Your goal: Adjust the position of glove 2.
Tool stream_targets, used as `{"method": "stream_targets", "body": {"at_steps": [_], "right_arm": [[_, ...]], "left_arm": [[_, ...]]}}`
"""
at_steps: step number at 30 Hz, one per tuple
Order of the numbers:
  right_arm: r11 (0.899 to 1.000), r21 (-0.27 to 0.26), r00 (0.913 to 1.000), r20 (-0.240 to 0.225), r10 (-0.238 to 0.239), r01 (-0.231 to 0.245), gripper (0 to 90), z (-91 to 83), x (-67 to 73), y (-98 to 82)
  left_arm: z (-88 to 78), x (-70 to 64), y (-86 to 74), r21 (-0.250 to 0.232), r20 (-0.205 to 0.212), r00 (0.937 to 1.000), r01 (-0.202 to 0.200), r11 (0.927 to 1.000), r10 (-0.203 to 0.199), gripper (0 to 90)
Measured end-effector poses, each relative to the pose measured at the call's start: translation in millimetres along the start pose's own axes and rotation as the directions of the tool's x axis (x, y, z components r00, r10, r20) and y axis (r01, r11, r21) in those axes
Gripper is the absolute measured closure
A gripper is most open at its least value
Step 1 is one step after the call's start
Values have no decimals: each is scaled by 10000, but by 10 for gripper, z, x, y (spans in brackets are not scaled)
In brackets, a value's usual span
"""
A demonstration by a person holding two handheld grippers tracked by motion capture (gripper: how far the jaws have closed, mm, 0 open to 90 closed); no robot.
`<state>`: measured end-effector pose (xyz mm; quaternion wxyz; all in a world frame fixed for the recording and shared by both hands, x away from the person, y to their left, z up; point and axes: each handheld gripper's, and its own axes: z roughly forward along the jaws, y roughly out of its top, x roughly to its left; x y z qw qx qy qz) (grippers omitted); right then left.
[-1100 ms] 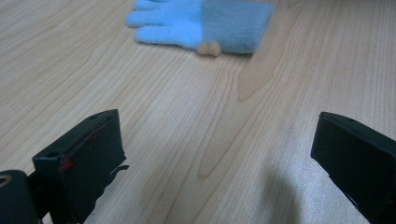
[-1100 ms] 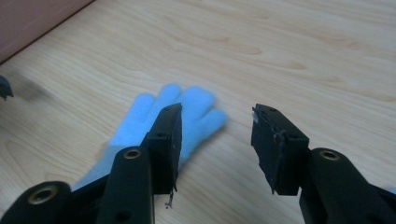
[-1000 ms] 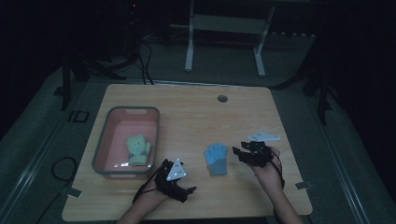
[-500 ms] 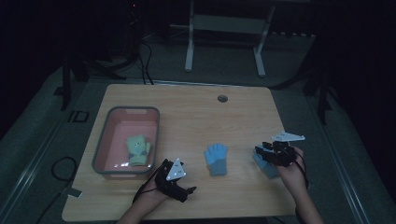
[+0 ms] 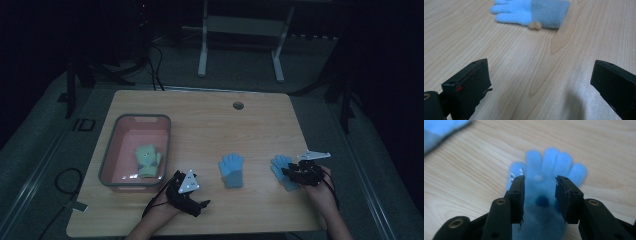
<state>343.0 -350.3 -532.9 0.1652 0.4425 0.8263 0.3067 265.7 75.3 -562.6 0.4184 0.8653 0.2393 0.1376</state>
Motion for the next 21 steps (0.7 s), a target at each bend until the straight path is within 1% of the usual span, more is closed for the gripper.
{"method": "stream_targets", "body": {"at_steps": [2,5,8,9,10,11,14,15,17,19,21], "right_arm": [[9999,98,10000,92,-21,20,600,44,-29,-42],[10000,21,10000,45,0,0,600,56,-37,-60],[9999,-114,9998,196,-16,18,661,63,-19,-85],[9999,-132,9997,242,-4,7,700,65,-9,-86],[9999,-132,9997,242,-4,7,700,65,-9,-86],[9998,-164,9995,299,71,-67,801,71,21,-84],[9994,-261,9983,531,219,-206,837,71,70,-96],[9994,-261,9983,531,219,-206,837,71,70,-96],[9984,-333,9961,735,487,-464,850,60,131,-98],[9954,-449,9942,632,868,-841,855,24,155,-70],[9939,-581,9917,820,987,-941,858,-39,209,-6]], "left_arm": [[-1,1,-1,-7,6,10000,11,10000,-11,28],[0,3,-2,-7,7,10000,18,10000,-18,28],[2,-2,-1,17,8,10000,-26,10000,26,29],[1,-3,-1,11,20,10000,-27,10000,27,28],[1,-3,-1,11,20,10000,-27,10000,27,28],[-1,-3,-1,10,14,10000,-31,10000,31,28],[1,0,0,3,-6,10000,-2,10000,2,28],[1,0,0,3,-6,10000,-2,10000,2,28],[4,0,0,21,-12,10000,-15,10000,15,28],[2,-2,1,4,-20,10000,-8,10000,8,28],[-3,1,2,-10,-29,10000,6,10000,-6,28]]}}
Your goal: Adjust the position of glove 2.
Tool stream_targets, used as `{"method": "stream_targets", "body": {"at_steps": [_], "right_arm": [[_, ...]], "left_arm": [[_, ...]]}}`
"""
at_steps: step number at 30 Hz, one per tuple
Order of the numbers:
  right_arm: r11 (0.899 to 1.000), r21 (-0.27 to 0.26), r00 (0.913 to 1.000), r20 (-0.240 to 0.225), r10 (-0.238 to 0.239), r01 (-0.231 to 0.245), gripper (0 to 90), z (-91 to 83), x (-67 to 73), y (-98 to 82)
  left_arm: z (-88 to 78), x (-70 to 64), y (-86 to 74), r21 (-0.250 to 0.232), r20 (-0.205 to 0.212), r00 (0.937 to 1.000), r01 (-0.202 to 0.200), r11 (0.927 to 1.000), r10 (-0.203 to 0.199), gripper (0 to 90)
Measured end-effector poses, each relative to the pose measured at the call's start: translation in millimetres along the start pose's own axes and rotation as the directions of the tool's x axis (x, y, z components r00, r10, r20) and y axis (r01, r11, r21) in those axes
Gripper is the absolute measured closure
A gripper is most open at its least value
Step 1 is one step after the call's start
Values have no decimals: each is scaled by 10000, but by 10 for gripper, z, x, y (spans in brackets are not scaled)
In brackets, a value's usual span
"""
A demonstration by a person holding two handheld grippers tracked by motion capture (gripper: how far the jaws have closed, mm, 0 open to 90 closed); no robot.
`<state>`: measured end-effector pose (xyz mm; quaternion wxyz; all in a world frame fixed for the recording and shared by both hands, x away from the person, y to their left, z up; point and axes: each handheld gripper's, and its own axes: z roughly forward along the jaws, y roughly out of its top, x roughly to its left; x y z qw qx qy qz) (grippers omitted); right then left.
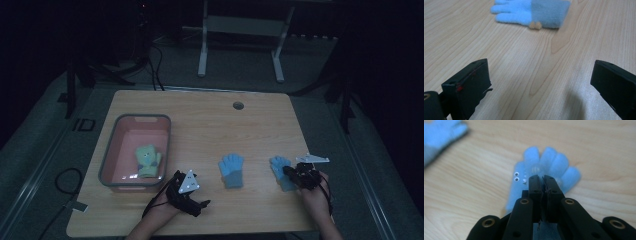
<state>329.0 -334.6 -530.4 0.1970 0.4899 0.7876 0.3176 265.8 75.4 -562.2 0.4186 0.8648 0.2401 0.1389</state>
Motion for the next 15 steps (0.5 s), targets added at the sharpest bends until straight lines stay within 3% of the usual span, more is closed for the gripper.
{"method": "stream_targets", "body": {"at_steps": [9,15], "right_arm": [[9963,-843,9977,645,228,-174,859,-315,342,418],[9911,-1182,9940,827,721,-620,859,-339,494,552]], "left_arm": [[-5,2,1,-3,-4,10000,0,10000,0,28],[-10,2,5,-26,-27,10000,-9,10000,9,28]]}}
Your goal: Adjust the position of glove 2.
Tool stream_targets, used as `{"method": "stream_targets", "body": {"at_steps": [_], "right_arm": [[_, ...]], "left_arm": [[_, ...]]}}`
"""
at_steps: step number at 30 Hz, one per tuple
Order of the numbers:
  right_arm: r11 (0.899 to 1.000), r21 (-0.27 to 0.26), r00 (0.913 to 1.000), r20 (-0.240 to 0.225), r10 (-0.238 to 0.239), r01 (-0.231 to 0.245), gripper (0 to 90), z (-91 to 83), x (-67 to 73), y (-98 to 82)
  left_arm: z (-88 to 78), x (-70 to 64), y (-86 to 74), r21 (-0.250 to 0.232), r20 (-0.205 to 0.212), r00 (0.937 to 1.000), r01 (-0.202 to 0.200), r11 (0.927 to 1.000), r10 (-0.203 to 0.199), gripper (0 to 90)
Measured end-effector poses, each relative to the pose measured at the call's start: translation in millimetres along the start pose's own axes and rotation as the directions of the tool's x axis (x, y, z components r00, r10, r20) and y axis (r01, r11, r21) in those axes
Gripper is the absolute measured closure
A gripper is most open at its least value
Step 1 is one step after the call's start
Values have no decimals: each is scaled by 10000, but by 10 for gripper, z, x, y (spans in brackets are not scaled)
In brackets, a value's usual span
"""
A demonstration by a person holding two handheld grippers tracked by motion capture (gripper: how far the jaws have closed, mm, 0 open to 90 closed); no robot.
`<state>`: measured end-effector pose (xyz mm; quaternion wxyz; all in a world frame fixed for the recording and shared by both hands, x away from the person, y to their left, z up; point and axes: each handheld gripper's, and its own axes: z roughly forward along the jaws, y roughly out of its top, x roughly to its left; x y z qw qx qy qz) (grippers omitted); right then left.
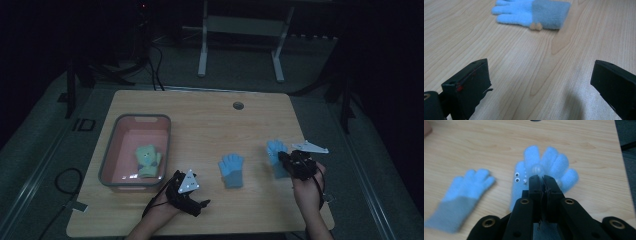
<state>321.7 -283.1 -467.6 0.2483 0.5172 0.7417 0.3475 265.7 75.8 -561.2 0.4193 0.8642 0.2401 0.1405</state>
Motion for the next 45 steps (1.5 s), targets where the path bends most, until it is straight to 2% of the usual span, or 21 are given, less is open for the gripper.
{"method": "stream_targets", "body": {"at_steps": [4,6,11,16,23,25,32,35,39,42,45], "right_arm": [[9999,161,10000,88,14,-15,859,92,115,-24],[9991,328,9996,-93,260,-257,859,153,138,-66],[9970,567,9986,71,520,-523,858,292,213,-170],[9924,899,9964,-7,845,-841,858,438,248,-281],[9886,1120,9937,597,947,-1009,813,605,231,-394],[9867,1341,9944,638,840,-920,769,657,222,-429],[9877,1369,9961,558,679,-750,678,683,220,-448],[9876,1418,9973,395,623,-673,634,665,221,-435],[9904,1295,9988,110,480,-490,633,588,182,-370],[9945,1051,10000,-43,12,-8,660,519,127,-301],[9940,936,9976,-443,-523,563,658,486,69,-253]], "left_arm": [[-5,-6,2,-65,17,10000,8,10000,-8,28],[-3,-9,2,-90,27,10000,17,10000,-17,28],[2,-11,5,-49,27,10000,-64,10000,64,28],[1,-13,4,-62,26,10000,-67,10000,67,28],[-1,-14,4,-67,32,10000,-76,9999,76,28],[-1,-13,4,-63,31,10000,-73,10000,73,28],[3,-18,2,-20,28,9999,-112,9999,112,28],[2,-19,2,-28,21,9999,-119,9999,119,28],[0,-17,1,-37,42,9999,-111,9999,111,28],[1,-13,0,-26,44,9999,-111,9999,111,28],[2,-17,0,-19,49,9999,-100,9999,100,28]]}}
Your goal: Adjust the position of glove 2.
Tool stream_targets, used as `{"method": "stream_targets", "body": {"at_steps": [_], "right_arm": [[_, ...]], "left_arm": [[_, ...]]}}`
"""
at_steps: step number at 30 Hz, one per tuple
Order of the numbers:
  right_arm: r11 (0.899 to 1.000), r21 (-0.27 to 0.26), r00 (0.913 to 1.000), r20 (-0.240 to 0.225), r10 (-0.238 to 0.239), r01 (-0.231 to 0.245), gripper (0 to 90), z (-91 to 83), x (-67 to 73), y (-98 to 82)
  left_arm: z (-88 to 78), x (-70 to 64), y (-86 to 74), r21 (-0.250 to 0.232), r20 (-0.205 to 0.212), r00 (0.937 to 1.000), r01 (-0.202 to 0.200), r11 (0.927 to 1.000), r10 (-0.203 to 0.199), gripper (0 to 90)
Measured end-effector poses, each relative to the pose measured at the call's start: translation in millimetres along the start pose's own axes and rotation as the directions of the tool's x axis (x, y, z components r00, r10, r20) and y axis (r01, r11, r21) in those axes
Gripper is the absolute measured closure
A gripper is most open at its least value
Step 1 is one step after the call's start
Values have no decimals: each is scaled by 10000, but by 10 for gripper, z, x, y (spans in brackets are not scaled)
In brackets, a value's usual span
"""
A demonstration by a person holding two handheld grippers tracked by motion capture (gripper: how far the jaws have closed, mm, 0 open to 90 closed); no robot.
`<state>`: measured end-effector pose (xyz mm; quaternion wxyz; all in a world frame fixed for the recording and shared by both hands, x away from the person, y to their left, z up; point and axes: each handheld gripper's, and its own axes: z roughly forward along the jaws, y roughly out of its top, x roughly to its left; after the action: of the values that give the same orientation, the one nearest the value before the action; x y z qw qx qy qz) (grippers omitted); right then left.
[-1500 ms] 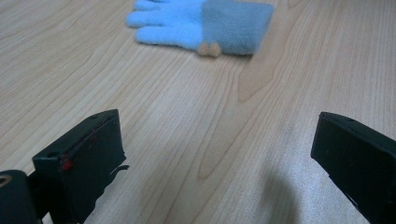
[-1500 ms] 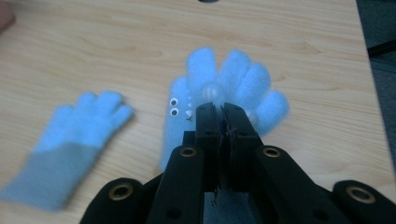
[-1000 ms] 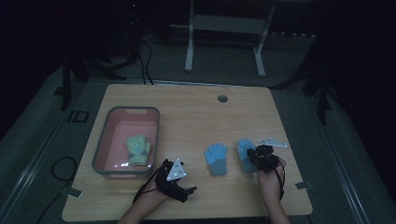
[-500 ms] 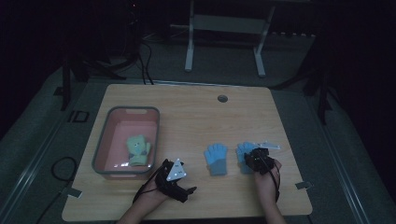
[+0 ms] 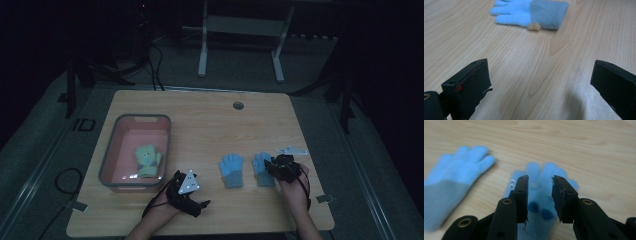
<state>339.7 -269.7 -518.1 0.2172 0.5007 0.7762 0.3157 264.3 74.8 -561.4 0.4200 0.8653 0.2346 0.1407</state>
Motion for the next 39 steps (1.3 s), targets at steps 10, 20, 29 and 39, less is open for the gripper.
{"method": "stream_targets", "body": {"at_steps": [10,20,29,39], "right_arm": [[9928,233,9871,-1118,-1144,1177,653,48,-85,-29],[9895,543,9861,-1064,-1275,1338,654,189,-128,-181],[9850,402,9838,-712,-1648,1679,834,185,-80,-210],[9933,113,9931,-249,-1146,1149,863,4,-7,-80]], "left_arm": [[2,8,-5,31,20,10000,21,10000,-21,28],[5,8,-8,67,17,10000,-9,10000,9,28],[14,7,-11,108,-4,10000,-36,9999,36,28],[13,7,-10,102,-6,10000,-34,9999,34,28]]}}
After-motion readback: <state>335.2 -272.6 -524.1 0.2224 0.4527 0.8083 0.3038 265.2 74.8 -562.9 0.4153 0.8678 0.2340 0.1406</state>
